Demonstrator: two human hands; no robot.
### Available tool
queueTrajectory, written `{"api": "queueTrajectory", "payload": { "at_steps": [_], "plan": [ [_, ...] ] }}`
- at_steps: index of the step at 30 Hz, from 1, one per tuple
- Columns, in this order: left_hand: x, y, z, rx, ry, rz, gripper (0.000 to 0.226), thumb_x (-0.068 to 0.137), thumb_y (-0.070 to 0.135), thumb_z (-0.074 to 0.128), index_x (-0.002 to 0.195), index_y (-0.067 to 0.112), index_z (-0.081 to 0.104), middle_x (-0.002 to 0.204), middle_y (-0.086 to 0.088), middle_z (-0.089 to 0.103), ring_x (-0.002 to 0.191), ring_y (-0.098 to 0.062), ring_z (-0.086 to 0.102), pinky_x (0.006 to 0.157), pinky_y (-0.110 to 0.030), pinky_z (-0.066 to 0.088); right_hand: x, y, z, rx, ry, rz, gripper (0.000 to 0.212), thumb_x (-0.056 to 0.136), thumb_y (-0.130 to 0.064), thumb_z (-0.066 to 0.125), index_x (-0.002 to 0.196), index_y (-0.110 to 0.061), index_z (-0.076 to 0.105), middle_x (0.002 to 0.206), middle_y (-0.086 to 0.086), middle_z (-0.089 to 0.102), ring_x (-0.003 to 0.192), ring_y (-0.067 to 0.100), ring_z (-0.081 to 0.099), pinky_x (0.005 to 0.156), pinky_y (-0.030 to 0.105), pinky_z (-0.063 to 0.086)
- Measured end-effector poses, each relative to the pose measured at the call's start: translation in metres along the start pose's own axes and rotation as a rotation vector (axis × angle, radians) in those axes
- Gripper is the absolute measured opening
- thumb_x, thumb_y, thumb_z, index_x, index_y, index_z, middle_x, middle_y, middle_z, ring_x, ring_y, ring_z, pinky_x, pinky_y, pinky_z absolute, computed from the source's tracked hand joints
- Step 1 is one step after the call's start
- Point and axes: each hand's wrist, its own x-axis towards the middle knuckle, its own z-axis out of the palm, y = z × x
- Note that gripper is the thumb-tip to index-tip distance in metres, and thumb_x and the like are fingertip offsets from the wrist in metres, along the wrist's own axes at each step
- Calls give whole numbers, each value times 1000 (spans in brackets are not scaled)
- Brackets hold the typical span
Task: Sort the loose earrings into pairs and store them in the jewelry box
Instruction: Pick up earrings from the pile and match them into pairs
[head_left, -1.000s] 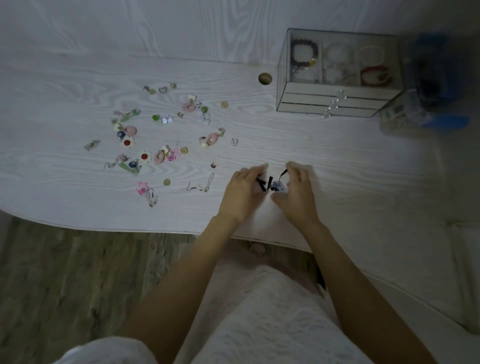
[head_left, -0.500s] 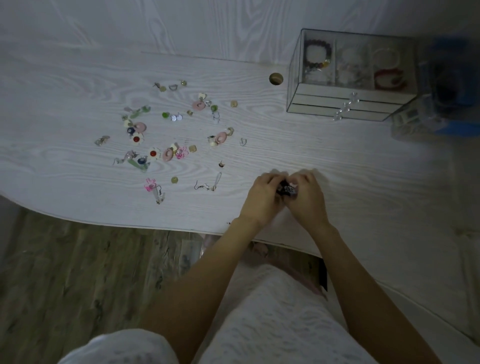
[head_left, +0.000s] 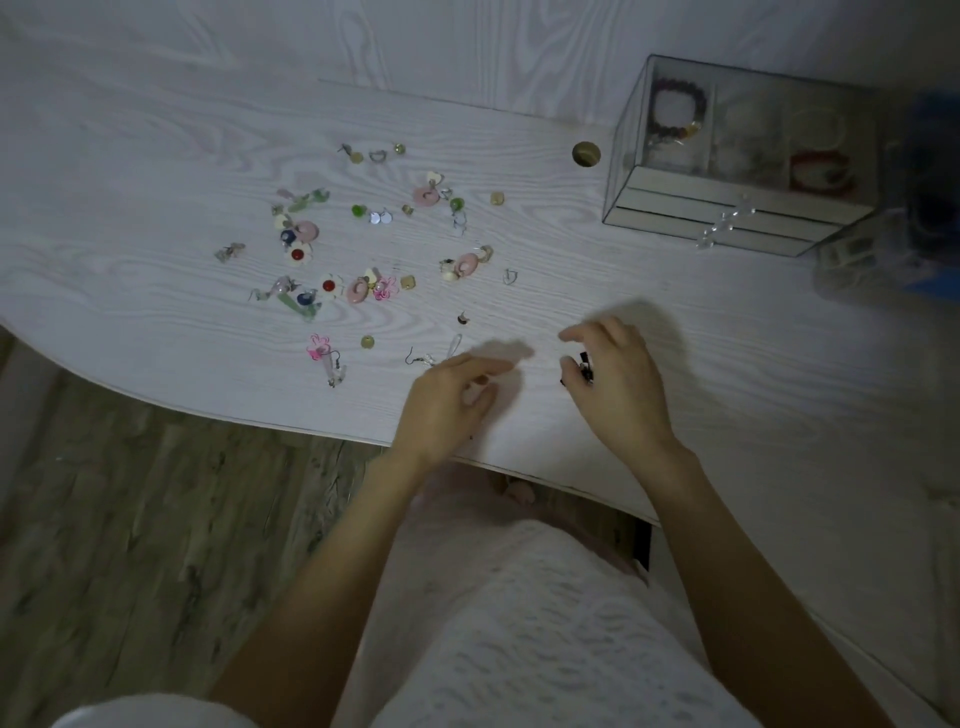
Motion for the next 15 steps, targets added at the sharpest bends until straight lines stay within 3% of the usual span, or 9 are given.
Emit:
{"api": "queueTrajectory", "payload": {
  "at_steps": [3,7,10,15],
  "plan": [
    [-13,-25,-30,110,156,-78,22,85,30,63,106,24,68,98,4,70,78,-7,61,72,-27,51,16,-25,17,46,-41,-130,23,90,-14,55,113,-13,60,111,5,58,106,22,51,80,33,46],
    [-25,-52,-48,150,385,-303,30,86,20,64,116,18,62,106,-2,67,88,-17,61,77,-35,52,32,-46,57,40,-178,-212,34,89,-18,58,123,-13,54,121,8,52,111,24,49,80,36,51],
    [-34,-71,-57,117,524,-437,33,85,18,65,117,16,60,109,-7,63,93,-21,59,79,-41,53,37,-59,84,-23,-217,-226,39,89,-21,60,126,-13,52,125,10,46,113,25,44,71,30,47],
    [-39,-87,-65,78,526,-545,38,83,32,68,116,17,57,107,-3,57,87,-8,50,73,-23,40,39,-66,104,-40,-199,-242,15,86,-16,63,96,-5,61,111,12,50,103,25,46,71,34,51]
  ]
}}
